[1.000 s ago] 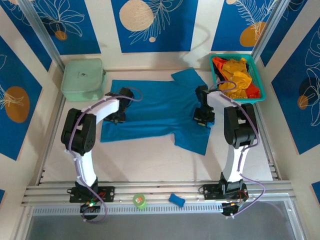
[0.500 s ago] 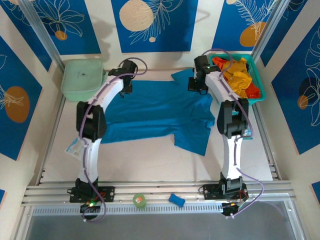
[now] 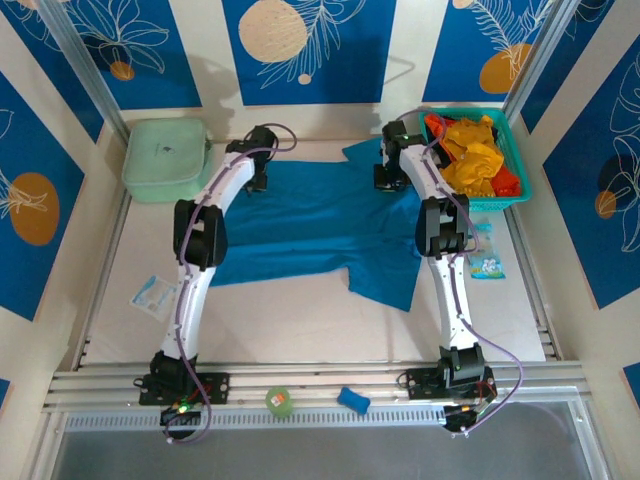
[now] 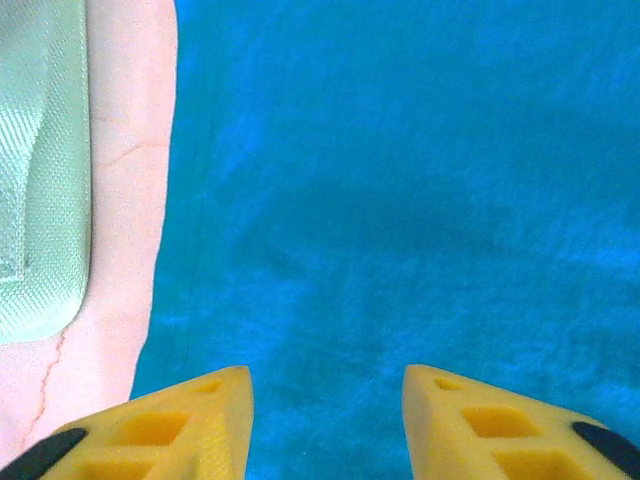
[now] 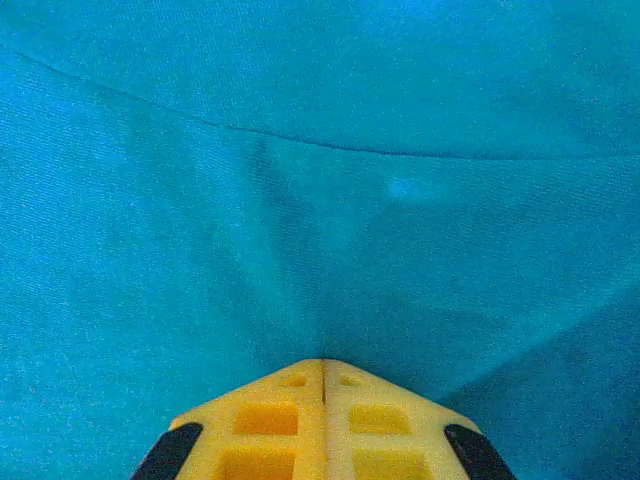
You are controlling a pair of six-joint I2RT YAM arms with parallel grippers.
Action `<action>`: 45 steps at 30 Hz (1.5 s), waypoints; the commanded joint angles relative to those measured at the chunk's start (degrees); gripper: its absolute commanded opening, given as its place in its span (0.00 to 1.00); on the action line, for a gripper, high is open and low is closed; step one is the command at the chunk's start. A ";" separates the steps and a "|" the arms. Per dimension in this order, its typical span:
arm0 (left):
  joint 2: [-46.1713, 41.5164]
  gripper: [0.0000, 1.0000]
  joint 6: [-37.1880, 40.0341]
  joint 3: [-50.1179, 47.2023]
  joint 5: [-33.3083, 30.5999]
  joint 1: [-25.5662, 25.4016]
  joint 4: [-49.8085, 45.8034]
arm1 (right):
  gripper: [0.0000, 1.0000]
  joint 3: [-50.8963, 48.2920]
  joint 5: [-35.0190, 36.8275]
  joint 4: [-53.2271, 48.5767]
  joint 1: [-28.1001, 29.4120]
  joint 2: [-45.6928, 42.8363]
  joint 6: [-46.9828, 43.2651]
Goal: Fold and stack the t-shirts
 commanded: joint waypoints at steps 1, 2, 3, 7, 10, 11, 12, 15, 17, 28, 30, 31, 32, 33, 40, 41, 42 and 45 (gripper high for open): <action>1.48 0.39 0.31 -4.02 1.92 0.47 -5.27 | 0.00 -6.63 0.61 -4.01 0.58 -1.80 -0.16; -0.29 0.38 0.14 -8.04 2.25 0.21 -3.77 | 0.00 -9.72 1.16 -2.90 0.82 -3.46 -0.12; -2.27 0.38 0.02 -12.20 2.41 0.10 -1.92 | 0.00 -12.50 1.75 -1.76 1.04 -4.99 -0.11; -11.79 0.37 -1.71 -29.28 4.00 -0.46 5.79 | 0.00 -23.47 2.17 3.42 1.50 -11.70 0.19; -18.21 0.35 -3.53 -39.19 5.46 -0.88 8.76 | 0.00 -27.43 2.09 4.88 1.42 -14.20 0.32; -20.28 0.35 -4.15 -42.15 5.77 -1.03 9.68 | 0.00 -28.07 2.19 4.90 1.37 -14.58 0.32; -22.69 0.35 -4.85 -45.29 6.18 -1.30 10.66 | 0.00 -28.61 2.23 4.88 1.36 -14.78 0.32; -28.93 0.35 -6.14 -52.58 6.92 -2.53 13.03 | 0.00 -29.84 2.57 4.68 1.47 -15.55 0.72; -31.95 0.35 -6.59 -55.56 7.53 -3.51 13.70 | 0.00 -30.76 2.65 4.75 1.50 -16.28 1.14; -41.55 0.36 -8.98 -57.22 11.30 -8.82 10.97 | 0.00 -33.08 4.72 4.66 1.33 -19.90 2.61; -43.82 0.41 -8.91 -54.82 9.33 -8.82 8.15 | 0.00 -32.99 4.07 4.66 1.44 -20.94 2.62; -44.72 0.44 -8.53 -53.04 7.41 -8.82 6.44 | 0.00 -33.07 3.65 4.66 1.66 -21.70 2.70; -45.09 0.46 -8.23 -51.08 5.40 -8.61 4.73 | 0.00 -33.23 3.39 4.66 1.83 -22.46 2.70; -44.93 0.48 -7.67 -48.72 3.15 -8.04 2.65 | 0.00 -33.49 3.10 4.61 2.15 -23.50 2.78; -31.93 0.44 -1.12 -32.08 8.62 2.48 -0.92 | 0.00 -39.04 -0.28 4.36 4.22 -33.07 5.16; -29.62 0.43 -0.30 -30.07 9.41 3.36 -0.67 | 0.00 -40.29 -1.13 4.55 4.32 -34.44 5.61; -26.92 0.41 0.59 -27.62 10.46 4.29 -0.77 | 0.00 -41.96 -1.92 4.78 4.54 -36.19 6.08; -19.49 0.37 1.89 -21.00 12.82 6.14 -1.64 | 0.00 -46.80 -4.07 5.60 5.11 -40.65 7.20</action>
